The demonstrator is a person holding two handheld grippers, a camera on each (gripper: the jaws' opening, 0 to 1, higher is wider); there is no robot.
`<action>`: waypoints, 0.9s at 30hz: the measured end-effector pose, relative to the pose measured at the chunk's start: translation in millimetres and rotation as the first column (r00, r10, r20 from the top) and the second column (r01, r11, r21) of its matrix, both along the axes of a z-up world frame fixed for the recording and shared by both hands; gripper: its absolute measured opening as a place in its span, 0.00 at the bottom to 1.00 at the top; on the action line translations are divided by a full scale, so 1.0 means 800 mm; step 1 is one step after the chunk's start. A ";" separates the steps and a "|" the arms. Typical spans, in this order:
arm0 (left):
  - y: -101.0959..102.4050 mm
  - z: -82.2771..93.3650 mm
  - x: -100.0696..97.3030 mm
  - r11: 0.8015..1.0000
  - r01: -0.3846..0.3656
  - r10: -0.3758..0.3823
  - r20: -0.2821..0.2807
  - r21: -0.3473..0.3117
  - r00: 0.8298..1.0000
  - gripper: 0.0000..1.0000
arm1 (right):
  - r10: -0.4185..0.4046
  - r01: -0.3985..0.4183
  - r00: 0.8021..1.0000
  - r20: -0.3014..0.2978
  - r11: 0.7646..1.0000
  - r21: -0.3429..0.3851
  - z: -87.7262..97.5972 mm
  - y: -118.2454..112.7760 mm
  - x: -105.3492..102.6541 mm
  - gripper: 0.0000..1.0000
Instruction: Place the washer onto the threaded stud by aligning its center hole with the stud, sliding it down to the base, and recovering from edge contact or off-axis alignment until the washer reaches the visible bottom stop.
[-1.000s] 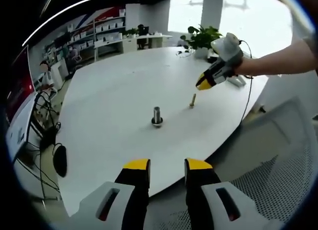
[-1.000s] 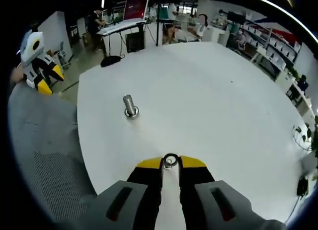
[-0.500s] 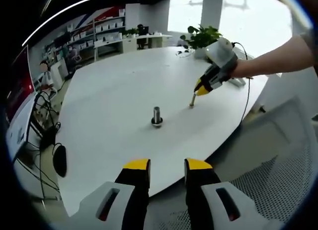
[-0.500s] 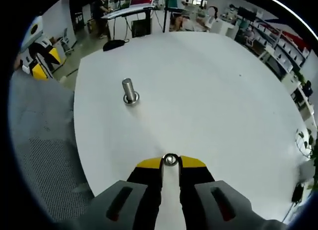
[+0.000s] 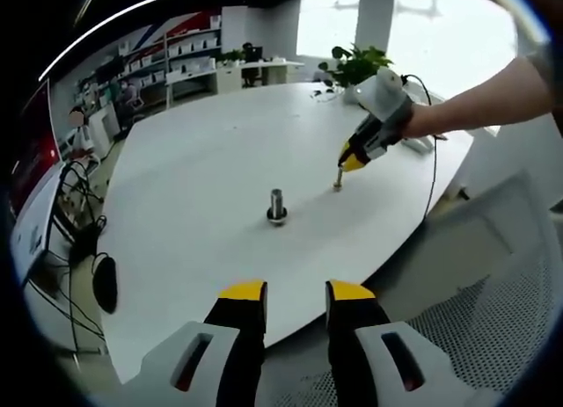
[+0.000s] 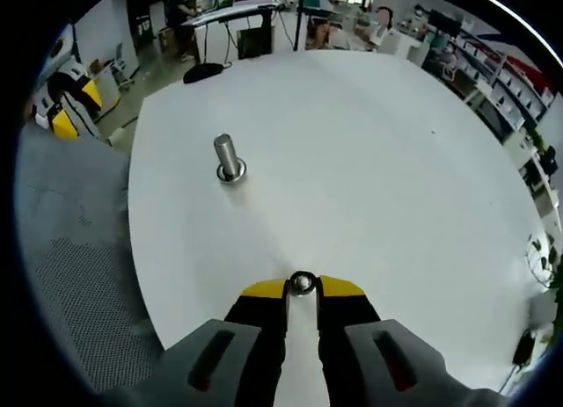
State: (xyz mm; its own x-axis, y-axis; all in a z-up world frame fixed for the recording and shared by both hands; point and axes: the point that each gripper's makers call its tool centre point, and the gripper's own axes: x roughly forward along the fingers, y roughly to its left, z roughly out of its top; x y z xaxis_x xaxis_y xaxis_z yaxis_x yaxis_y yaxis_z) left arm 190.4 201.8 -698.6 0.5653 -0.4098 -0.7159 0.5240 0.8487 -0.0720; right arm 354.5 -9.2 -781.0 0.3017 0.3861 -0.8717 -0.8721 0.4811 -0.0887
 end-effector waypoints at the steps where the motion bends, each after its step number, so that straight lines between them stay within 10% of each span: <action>1: 0.000 0.000 0.000 1.000 -0.001 0.001 0.000 -0.001 1.000 0.24 | 0.002 -0.002 1.000 0.000 1.000 -0.003 0.000 0.000 0.000 0.14; 27: -0.003 -0.003 -0.002 1.000 0.013 -0.013 -0.011 0.004 1.000 0.24 | 0.113 -0.122 0.990 -0.083 0.985 -0.123 -0.003 0.005 0.000 0.14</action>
